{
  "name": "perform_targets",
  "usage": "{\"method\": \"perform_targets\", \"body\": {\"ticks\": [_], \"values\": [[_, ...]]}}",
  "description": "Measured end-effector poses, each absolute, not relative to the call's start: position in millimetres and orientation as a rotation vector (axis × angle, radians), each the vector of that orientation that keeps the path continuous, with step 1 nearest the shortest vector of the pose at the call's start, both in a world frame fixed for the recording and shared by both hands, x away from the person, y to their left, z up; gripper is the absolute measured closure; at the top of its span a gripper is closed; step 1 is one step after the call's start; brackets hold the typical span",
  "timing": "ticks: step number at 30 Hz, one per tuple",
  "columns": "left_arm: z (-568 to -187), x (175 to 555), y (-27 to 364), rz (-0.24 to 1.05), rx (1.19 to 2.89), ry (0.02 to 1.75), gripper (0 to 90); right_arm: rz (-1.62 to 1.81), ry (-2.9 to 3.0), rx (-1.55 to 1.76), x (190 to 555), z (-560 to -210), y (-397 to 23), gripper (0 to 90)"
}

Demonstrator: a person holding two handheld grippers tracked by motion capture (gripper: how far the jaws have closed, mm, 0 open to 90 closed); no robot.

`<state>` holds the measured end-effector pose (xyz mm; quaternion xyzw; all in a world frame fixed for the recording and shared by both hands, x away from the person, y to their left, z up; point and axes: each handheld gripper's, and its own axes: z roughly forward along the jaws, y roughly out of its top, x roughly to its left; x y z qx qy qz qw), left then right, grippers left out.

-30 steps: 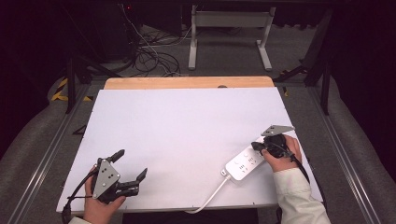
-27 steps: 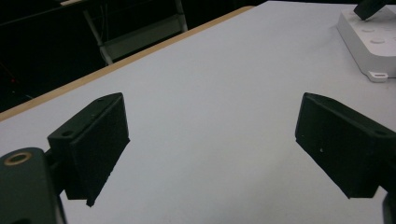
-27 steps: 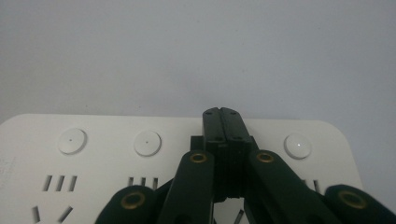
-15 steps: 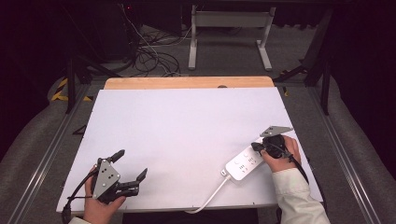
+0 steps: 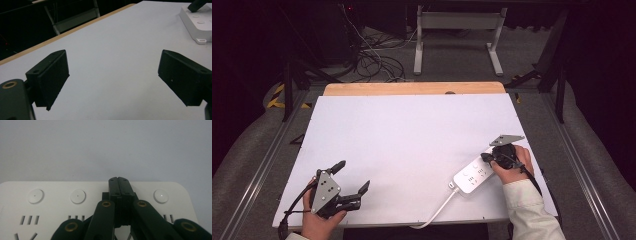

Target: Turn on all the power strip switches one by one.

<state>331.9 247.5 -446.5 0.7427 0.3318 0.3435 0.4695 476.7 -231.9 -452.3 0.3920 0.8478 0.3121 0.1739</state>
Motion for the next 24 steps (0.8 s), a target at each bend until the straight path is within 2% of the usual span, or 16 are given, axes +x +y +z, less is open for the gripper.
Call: {"method": "perform_targets", "body": {"ticks": [18,24], "values": [[-446.8,331.9,247.9,0.838,1.820,0.813,10.4,0.869,2.414,1.153,480.1,-452.3,-231.6,90.0],[-446.7,332.4,247.3,0.840,1.819,0.815,10.3,0.887,2.369,1.068,475.6,-452.3,-227.9,90.0]]}}
